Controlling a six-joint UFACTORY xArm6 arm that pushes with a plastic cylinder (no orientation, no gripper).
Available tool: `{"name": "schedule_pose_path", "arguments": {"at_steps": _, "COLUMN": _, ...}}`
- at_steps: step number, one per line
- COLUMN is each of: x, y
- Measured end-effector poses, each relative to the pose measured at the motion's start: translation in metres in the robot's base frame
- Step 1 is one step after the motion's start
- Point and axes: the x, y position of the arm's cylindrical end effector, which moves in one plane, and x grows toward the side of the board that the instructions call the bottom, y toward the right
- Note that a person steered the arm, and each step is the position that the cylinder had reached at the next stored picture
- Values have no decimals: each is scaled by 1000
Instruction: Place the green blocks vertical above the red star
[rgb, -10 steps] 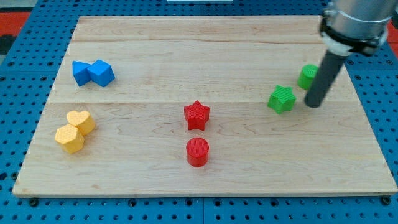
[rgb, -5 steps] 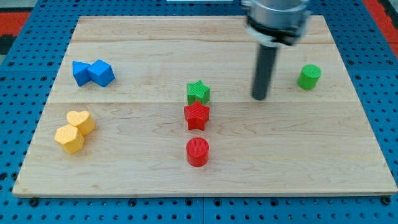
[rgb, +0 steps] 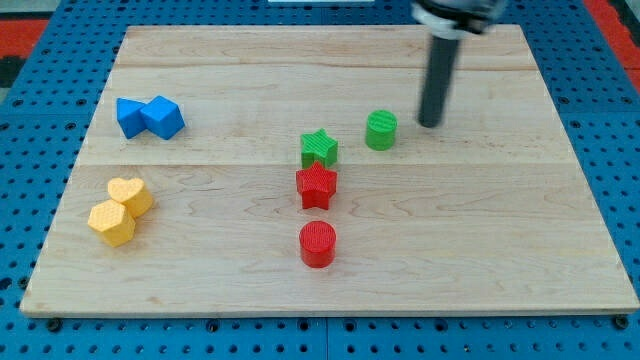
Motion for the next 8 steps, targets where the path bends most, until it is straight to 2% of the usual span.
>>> {"name": "schedule_pose_path", "arguments": {"at_steps": 1, "x": 17, "y": -15}}
{"name": "schedule_pose_path", "arguments": {"at_steps": 2, "x": -6, "y": -71}}
{"name": "schedule_pose_path", "arguments": {"at_steps": 4, "x": -57, "y": -101}}
{"name": "schedule_pose_path", "arguments": {"at_steps": 5, "x": -23, "y": -25}}
{"name": "schedule_pose_path", "arguments": {"at_steps": 6, "x": 7, "y": -45}}
{"name": "schedule_pose_path", "arguments": {"at_steps": 7, "x": 6, "y": -94}}
{"name": "schedule_pose_path", "arguments": {"at_steps": 8, "x": -20, "y": -112}}
